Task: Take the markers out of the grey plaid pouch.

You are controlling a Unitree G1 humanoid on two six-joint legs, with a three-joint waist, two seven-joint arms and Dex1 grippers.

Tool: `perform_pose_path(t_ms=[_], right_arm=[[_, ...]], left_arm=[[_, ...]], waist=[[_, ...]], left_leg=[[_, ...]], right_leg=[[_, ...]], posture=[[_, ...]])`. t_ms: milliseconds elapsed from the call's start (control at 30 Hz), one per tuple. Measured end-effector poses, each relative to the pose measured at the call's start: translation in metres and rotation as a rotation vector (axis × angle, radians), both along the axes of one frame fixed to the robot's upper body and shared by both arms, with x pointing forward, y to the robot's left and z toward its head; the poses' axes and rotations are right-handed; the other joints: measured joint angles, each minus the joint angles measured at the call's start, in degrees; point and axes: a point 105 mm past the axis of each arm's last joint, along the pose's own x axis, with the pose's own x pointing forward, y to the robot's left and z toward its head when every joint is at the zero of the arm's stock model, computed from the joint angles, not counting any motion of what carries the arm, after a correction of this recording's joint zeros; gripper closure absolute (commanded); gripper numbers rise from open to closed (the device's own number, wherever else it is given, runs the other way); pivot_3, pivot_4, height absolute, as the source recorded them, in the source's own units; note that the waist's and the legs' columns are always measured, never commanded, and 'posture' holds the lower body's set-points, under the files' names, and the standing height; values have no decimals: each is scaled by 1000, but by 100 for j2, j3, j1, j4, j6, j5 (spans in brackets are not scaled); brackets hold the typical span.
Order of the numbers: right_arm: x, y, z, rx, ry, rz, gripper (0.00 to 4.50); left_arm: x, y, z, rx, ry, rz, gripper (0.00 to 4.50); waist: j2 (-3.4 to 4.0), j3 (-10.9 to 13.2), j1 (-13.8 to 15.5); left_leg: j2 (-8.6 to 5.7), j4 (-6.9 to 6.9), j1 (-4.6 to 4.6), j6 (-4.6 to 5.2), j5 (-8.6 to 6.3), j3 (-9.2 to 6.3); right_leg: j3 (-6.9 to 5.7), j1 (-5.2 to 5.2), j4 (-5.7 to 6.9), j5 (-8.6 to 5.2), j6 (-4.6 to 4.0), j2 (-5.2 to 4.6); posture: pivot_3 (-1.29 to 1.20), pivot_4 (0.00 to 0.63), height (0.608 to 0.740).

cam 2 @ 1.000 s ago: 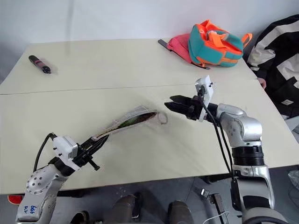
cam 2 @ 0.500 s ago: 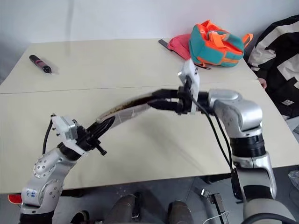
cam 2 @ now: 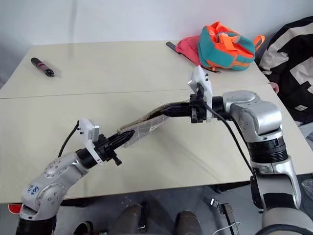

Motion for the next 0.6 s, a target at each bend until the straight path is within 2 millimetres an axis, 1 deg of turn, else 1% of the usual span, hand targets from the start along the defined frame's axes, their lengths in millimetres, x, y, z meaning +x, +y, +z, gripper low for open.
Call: perform_pose_path(t_ms=[100, 200, 267, 300, 367, 433, 500, 600], right_arm=[[5, 1, 1, -13, -57, -11, 4469], [5, 7, 2, 7, -56, 1, 4469], [4, 8, 1, 3, -61, 6, 4469], [5, 8, 1, -9, -74, 7, 4469], [5, 7, -2, -29, -92, 10, 4469], [5, 7, -1, -30, -99, 15, 4469], [5, 2, 0, -53, -106, 22, 4469], [10, -7, 0, -95, -139, -5, 4469]], left_arm=[[-3, -1, 3, 25, 20, -40, 4500], [-6, -4, 6, 39, 36, -81, 4500], [-8, -3, 5, 58, 49, -100, 4500], [-9, -4, 7, 35, 54, -108, 4500], [-9, -8, 24, -81, 33, -130, 4500], [-11, -8, 36, -109, 1, -149, 4500], [-14, -9, 38, -95, -1, -159, 4500], [-17, -9, 32, -106, 34, -172, 4500]], waist=[[0, 0, -5], [0, 0, -6], [0, 0, -5], [0, 0, -5], [-2, 1, 24], [-2, 1, 22], [-1, 1, 8], [-1, 1, 1]], left_leg=[[1, -4, 0, -2, -1, 0], [4, -4, -1, -3, -1, 0], [2, -4, 0, -3, -1, 1], [1, -4, -1, -3, -1, 1], [0, 4, -2, -2, -1, -6], [1, 6, -1, -3, -1, -8], [-4, 3, 0, -2, -1, -5], [-2, 3, 0, -2, -1, -5]], right_leg=[[2, -1, 1, 0, 0, 2], [2, -1, 3, 0, 0, 5], [2, 0, 2, 0, 0, 4], [2, 0, 0, 0, 0, 3], [3, 2, -5, 0, 0, -3], [5, 9, -9, 0, 0, -2], [1, 9, -9, 0, 0, 1], [1, 9, -12, 0, 0, 2]], posture=[[0, 150, 740], [0, 150, 740], [0, 150, 740], [0, 150, 740], [0, 150, 740], [0, 150, 740], [0, 150, 740], [0, 150, 740]])
